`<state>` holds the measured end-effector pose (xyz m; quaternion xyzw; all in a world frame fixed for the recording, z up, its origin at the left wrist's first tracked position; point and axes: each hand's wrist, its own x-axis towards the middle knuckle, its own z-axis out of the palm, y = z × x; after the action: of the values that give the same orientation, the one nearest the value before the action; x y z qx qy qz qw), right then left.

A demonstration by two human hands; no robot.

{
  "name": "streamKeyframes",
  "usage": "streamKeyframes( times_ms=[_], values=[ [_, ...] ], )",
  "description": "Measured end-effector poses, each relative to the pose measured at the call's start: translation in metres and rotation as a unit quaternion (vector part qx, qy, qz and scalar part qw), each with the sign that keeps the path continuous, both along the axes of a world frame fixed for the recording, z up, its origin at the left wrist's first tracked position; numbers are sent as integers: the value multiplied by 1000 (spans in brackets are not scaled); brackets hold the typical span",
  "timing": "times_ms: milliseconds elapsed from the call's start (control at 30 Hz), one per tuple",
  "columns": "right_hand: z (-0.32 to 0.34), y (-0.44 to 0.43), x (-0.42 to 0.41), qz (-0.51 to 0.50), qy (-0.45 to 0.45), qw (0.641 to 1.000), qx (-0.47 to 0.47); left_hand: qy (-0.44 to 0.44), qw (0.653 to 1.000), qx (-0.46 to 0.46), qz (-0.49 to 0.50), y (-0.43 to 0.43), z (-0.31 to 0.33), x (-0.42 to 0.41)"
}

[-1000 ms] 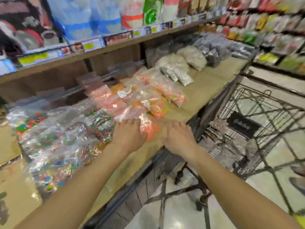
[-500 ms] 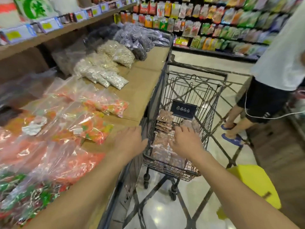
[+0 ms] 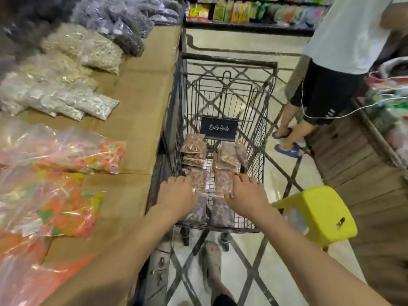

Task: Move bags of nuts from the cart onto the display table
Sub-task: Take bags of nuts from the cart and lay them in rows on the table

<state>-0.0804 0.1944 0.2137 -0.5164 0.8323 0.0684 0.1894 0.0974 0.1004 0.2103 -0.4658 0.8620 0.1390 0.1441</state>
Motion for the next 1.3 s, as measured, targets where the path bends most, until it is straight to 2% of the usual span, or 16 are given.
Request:
streamKeyframes(
  times_ms=[467,633,833,933,1033,1100,1300],
  values=[
    [-114,-71,-73,32,-78,987,136,-100,986,128,25,-66,-125,-76],
    [-150,-80,-82,24,-103,979,173,-96,978,179,52,-70,-157,-81],
    [-205,-81,-78,-16,-136,970,202,-49,954,256,150,-82,-211,-84],
    [-236,-79,-79,-129,-216,947,201,27,911,309,272,-86,-241,-80],
    [-264,-74,-81,-286,-318,893,141,102,830,358,415,-86,-271,-74],
    [-274,-72,-83,-366,-347,856,113,129,788,363,480,-84,-291,-67],
    [-325,-63,-79,-489,-352,792,101,147,763,352,522,-77,-342,-58]
  ],
)
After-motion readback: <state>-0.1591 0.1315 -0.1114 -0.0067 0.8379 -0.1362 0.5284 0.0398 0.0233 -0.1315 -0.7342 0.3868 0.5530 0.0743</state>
